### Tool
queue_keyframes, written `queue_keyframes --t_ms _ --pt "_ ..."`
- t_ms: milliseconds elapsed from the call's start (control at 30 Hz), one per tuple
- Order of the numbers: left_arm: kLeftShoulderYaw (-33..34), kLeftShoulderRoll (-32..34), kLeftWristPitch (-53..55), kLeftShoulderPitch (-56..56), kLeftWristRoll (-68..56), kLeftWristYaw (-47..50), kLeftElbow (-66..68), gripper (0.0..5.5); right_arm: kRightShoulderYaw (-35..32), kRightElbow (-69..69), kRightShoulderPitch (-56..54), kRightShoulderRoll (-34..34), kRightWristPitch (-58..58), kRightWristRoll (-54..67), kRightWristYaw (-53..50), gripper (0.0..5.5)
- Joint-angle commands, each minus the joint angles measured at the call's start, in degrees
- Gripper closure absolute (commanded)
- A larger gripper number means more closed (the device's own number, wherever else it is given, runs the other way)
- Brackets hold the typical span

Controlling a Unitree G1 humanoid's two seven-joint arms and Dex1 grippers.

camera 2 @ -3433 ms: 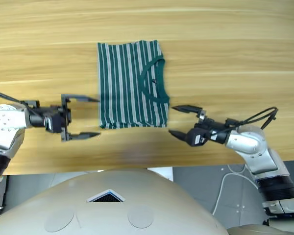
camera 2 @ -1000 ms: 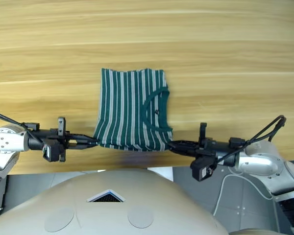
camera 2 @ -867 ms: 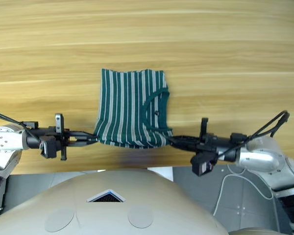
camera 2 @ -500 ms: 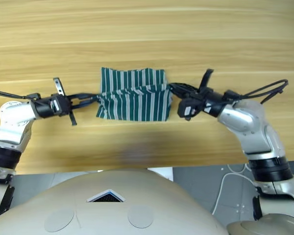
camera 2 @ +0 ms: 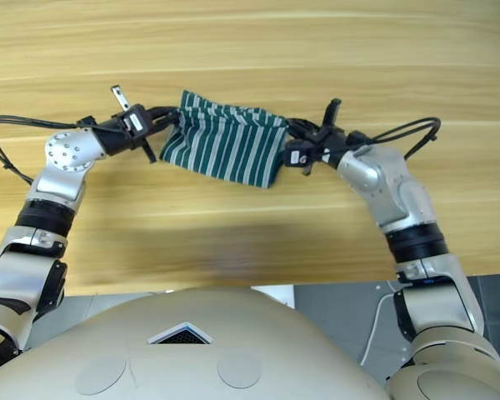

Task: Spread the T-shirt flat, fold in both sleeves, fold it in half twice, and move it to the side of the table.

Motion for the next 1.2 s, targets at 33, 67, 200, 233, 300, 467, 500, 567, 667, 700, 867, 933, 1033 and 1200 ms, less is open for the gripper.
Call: queue_keyframes --t_ms 33,67,200,233,300,467,500,567,667,700,867,933,1033,1200 --pt "-0.96 -1.58 -1.48 -4.92 5.04 5.14 8.46 5.4 2.48 5.09 -2.75 1.24 1.35 -2.96 -1.92 5.47" --pt "-1.18 -2.19 -1.79 -6.14 6.02 6.34 10.62 5.4 3.16 6.21 -3.07 1.57 1.54 -3.64 -2.35 5.47" --pt "-2.8 -4.91 -3.84 -11.26 11.06 12.87 19.61 5.4 5.39 8.42 -2.52 1.88 1.7 -4.35 -1.93 5.47" --pt "-3.09 -5.35 -4.24 -12.3 11.93 14.36 21.44 5.05 5.6 8.31 -2.06 1.73 1.37 -3.72 -1.48 5.47" --pt "-3.31 -5.99 -4.8 -13.92 13.12 16.68 24.3 4.82 5.07 7.6 -0.76 1.22 0.77 -1.52 -0.76 5.12" --pt "1.66 -8.08 -6.89 -16.67 7.78 17.24 26.06 4.06 -1.66 5.64 1.48 1.73 2.25 11.4 1.65 4.38" --pt "3.18 -8.42 -7.36 -17.42 6.23 17.74 25.92 3.9 -3.49 5.22 1.94 2.43 3.01 15.21 2.68 4.21" --pt "7.07 -9.21 -7.88 -18.56 1.81 17.68 25.07 3.6 -6.86 5.19 2.27 3.49 4.79 21.78 4.41 3.85" --pt "12.4 -9.56 -7.67 -18.49 -6.4 12.75 22.31 3.08 -12.05 4.83 2.12 4.35 7.6 30.41 6.3 3.29" --pt "13.04 -8.91 -7.7 -17.27 -8.35 9.83 20.53 2.89 -14.02 4.3 1.62 4.75 8.58 33.48 6.67 3.09" --pt "11.62 -4.39 -9.38 -8.59 -11.13 -2.63 11.24 2.09 -17.03 -0.87 -2.42 7.86 11.89 39.75 6.41 2.19" --pt "10.55 -2.03 -10.02 -5.5 -10.09 -5.91 8.83 1.84 -14.83 -2.05 -5.31 9.88 12.09 38.35 6.26 1.92" --pt "9.59 -0.44 -11.5 -4.35 -6.64 -4.92 8.75 1.37 -10.81 -1.29 -9.63 12.91 12.21 34.73 5.67 1.39" --pt "8.26 -0.12 -12.83 -5.13 -1.78 -1.02 11.07 0.68 -4.78 3.58 -16.38 18.5 12.19 28.97 3.81 0.61"
